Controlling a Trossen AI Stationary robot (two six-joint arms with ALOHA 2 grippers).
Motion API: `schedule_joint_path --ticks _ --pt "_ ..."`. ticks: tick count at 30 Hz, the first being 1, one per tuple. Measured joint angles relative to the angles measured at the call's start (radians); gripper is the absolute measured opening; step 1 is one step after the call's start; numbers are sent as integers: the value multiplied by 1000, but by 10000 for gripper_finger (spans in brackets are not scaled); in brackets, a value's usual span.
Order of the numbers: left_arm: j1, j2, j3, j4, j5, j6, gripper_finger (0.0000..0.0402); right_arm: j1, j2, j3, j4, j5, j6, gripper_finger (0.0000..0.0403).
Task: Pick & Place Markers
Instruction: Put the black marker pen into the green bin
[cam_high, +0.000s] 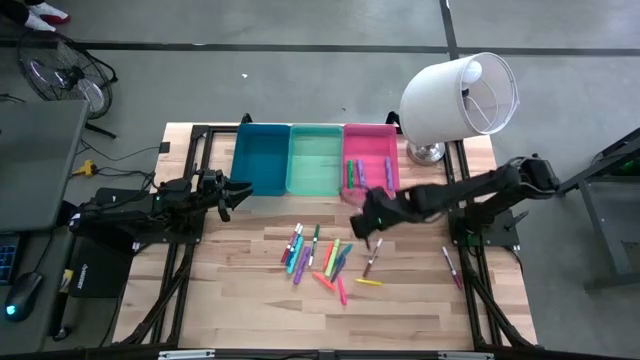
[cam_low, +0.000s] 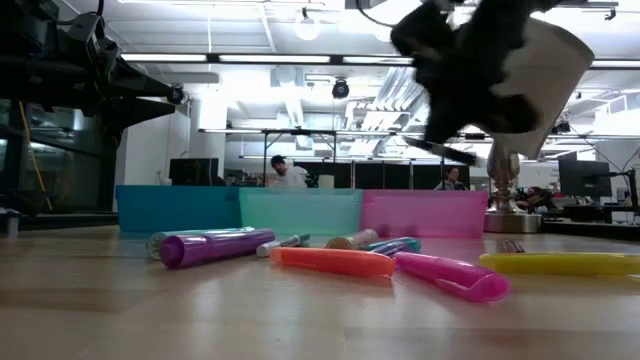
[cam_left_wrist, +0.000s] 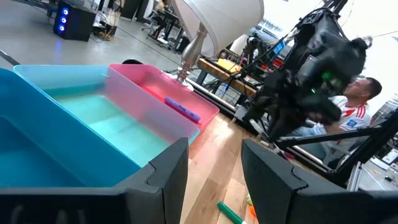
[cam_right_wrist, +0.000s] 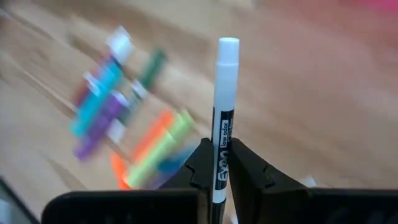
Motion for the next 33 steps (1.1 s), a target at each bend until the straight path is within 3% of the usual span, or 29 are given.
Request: schedule_joint_path --ticks 7,23,33 --pt "0 0 0 0 0 0 147 -200 59 21 263 -48 -117 18" --pt "0 0 0 0 0 0 147 -472 453 511 135 -153 -343 23" --pt "0 0 0 0 0 0 147 -506 521 524 109 -195 -338 60"
